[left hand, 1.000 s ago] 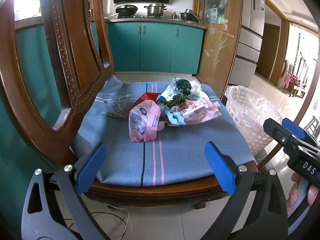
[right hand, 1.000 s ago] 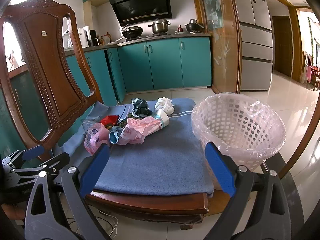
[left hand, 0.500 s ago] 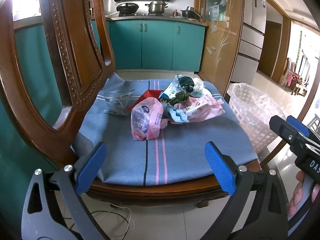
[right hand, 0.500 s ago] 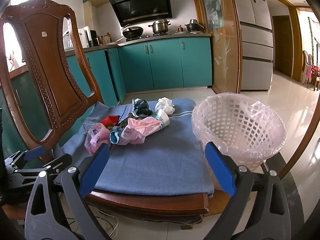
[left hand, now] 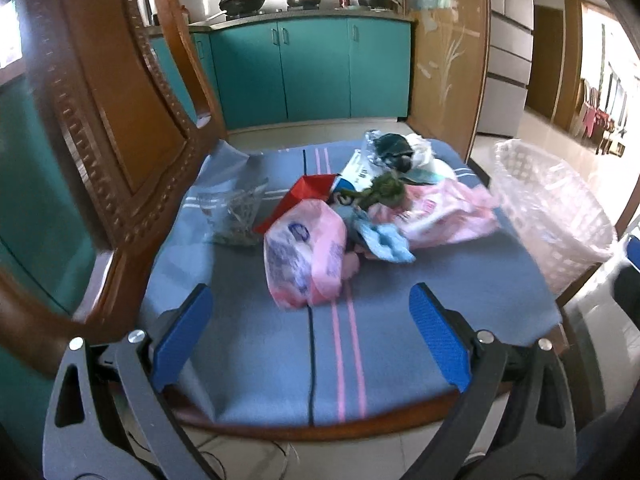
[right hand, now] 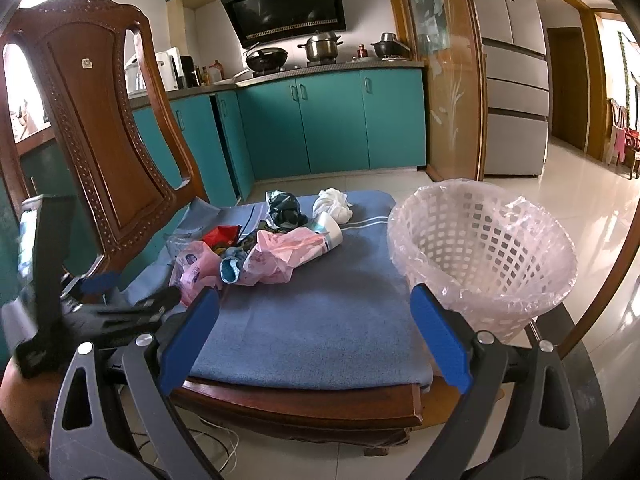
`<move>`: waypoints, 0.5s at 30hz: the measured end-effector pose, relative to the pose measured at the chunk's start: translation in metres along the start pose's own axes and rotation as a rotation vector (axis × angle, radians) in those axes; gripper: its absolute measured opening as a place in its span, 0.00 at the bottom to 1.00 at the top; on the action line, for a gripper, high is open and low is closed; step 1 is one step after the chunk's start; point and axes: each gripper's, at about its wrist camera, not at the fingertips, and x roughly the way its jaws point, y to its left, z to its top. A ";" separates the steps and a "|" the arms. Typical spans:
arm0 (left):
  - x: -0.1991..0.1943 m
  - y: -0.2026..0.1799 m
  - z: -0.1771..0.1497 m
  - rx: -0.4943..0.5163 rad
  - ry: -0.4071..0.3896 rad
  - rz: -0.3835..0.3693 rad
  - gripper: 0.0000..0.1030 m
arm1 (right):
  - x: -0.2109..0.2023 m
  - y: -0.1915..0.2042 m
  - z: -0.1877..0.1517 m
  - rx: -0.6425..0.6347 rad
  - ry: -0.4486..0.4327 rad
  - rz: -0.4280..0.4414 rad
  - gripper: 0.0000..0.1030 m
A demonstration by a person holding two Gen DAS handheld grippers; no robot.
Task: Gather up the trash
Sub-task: 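Grasp the pink printed bag with the left gripper while the right gripper grasps a pink bag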
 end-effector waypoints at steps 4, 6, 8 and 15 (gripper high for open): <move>0.036 -0.003 0.011 0.031 0.043 0.015 0.90 | 0.009 0.000 0.001 0.011 0.018 0.002 0.91; 0.051 -0.005 0.012 0.047 0.071 0.020 0.77 | 0.016 -0.001 0.003 0.030 0.035 0.013 0.91; 0.069 -0.006 0.013 0.053 0.114 0.011 0.53 | 0.024 -0.003 0.004 0.069 0.056 0.045 0.91; 0.035 0.002 0.013 -0.003 0.100 -0.062 0.26 | 0.074 -0.010 0.014 0.256 0.158 0.159 0.91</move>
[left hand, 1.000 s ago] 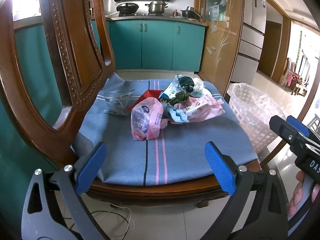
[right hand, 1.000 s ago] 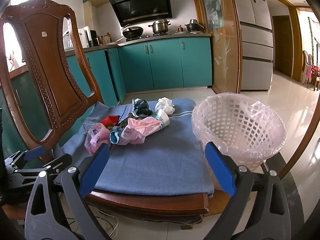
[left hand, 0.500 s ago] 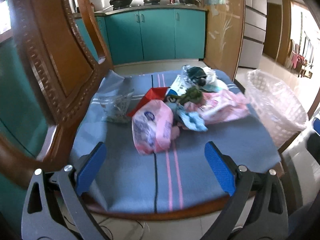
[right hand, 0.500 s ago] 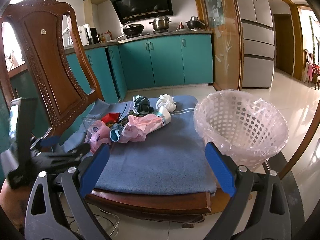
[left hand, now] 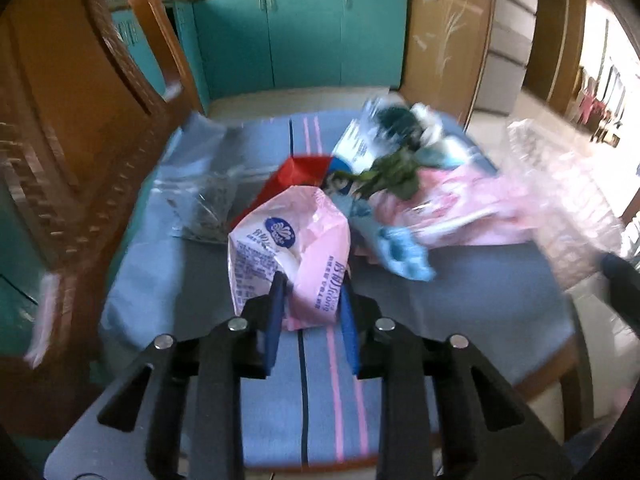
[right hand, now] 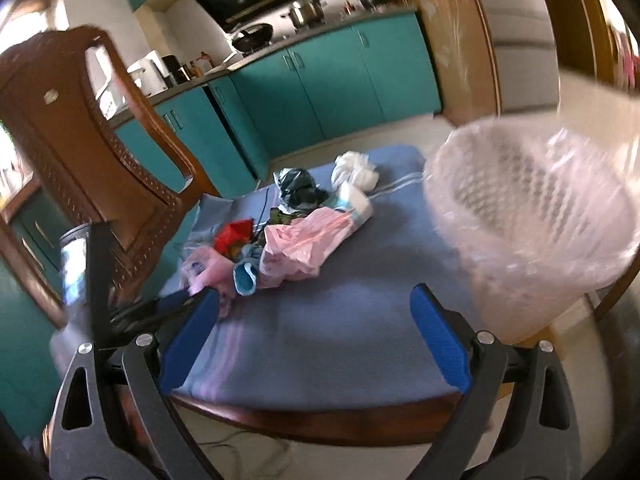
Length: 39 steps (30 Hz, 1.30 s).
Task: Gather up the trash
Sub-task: 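Grasp the pink printed bag with the left gripper while the right gripper grasps a pink bag, then carry the pink bag over the wastebasket and release it with the right gripper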
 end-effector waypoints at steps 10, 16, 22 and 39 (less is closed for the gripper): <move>-0.116 0.036 -0.022 -0.154 -0.361 -0.076 0.26 | 0.073 -0.011 0.022 0.183 0.068 0.048 0.84; -0.107 0.041 -0.021 -0.167 -0.319 -0.086 0.26 | 0.057 -0.018 0.022 0.205 0.114 0.146 0.19; -0.111 0.040 -0.019 -0.158 -0.318 -0.111 0.26 | -0.035 0.003 0.022 -0.034 -0.038 0.154 0.12; -0.106 0.021 -0.020 -0.107 -0.252 -0.105 0.25 | -0.074 0.033 0.002 -0.328 -0.165 -0.019 0.12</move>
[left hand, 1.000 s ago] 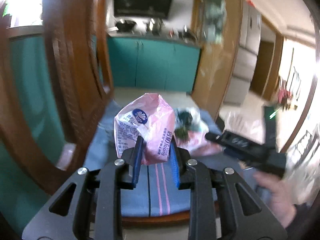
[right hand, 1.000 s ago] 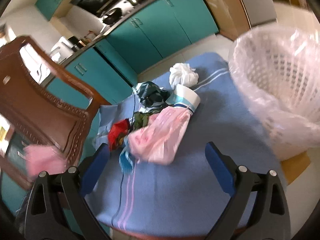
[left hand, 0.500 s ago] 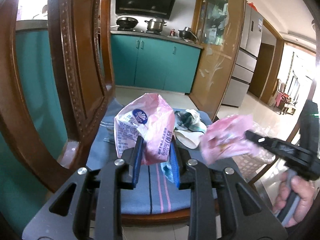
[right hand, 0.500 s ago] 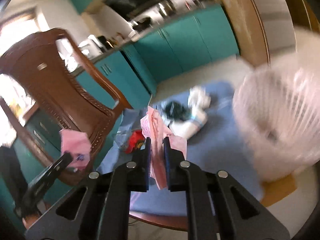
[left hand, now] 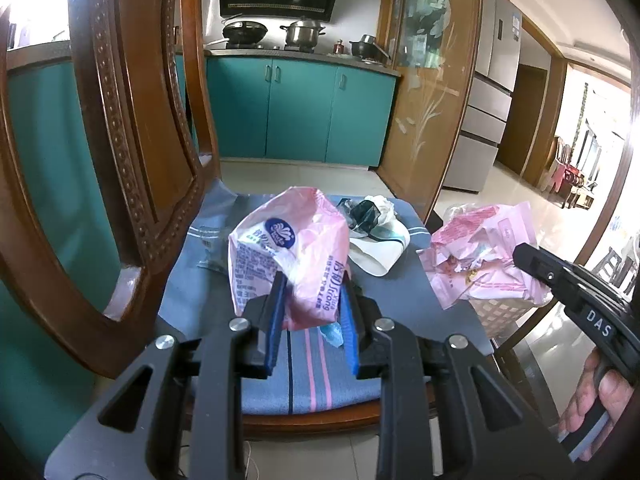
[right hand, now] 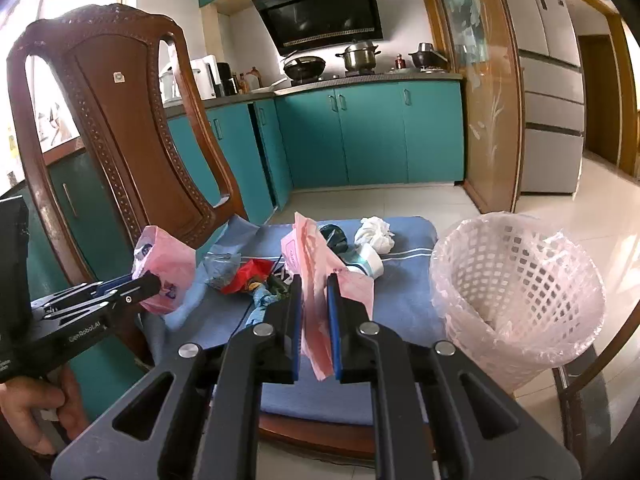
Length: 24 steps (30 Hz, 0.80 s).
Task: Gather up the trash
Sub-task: 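Carry the pink bag over the wastebasket and release it with the right gripper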
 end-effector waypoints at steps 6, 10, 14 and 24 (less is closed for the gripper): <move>0.004 -0.003 0.000 0.005 0.008 0.014 0.25 | -0.001 -0.002 -0.002 0.003 0.008 0.000 0.12; 0.005 -0.003 -0.002 0.003 0.013 0.021 0.25 | -0.001 -0.002 -0.001 0.001 0.006 0.002 0.12; 0.006 -0.002 -0.001 0.000 0.015 0.027 0.25 | -0.001 -0.003 -0.001 0.001 0.006 0.003 0.12; 0.006 -0.005 -0.001 0.005 0.022 0.026 0.25 | 0.000 0.000 -0.001 -0.007 0.013 0.002 0.12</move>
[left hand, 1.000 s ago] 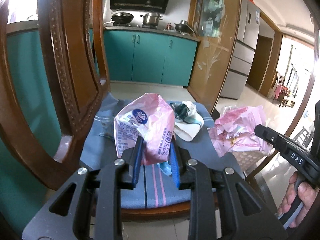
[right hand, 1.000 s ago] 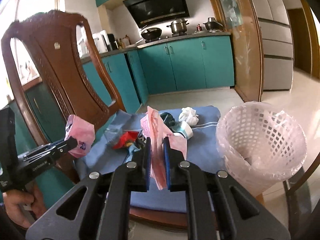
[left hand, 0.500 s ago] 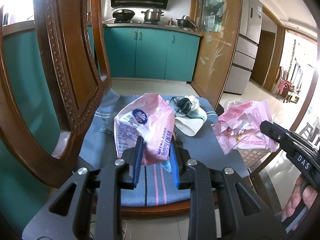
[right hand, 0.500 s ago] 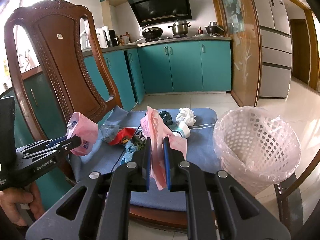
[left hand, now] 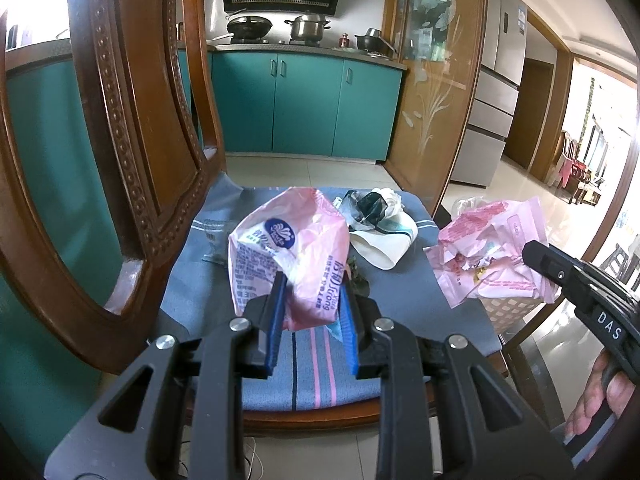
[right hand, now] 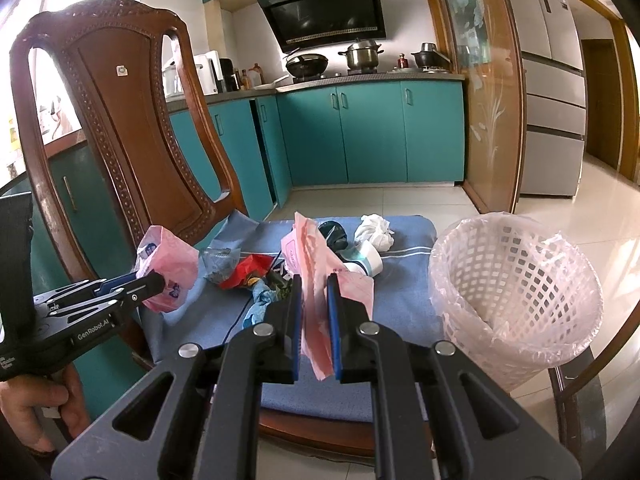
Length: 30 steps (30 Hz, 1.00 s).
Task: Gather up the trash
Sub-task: 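Carry the pink bag over the wastebasket and release it with the right gripper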
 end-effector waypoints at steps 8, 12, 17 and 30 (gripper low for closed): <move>-0.001 -0.001 0.000 -0.002 0.001 0.000 0.25 | 0.001 0.002 -0.001 -0.002 0.005 0.001 0.12; -0.001 -0.001 0.000 -0.001 0.000 0.002 0.25 | 0.001 0.002 0.000 -0.003 0.004 0.002 0.12; 0.000 0.002 0.000 -0.009 -0.005 0.011 0.25 | -0.012 -0.015 0.009 0.031 -0.086 -0.064 0.12; 0.005 -0.006 -0.002 0.005 0.009 0.001 0.25 | -0.004 -0.161 0.010 0.463 -0.164 -0.267 0.74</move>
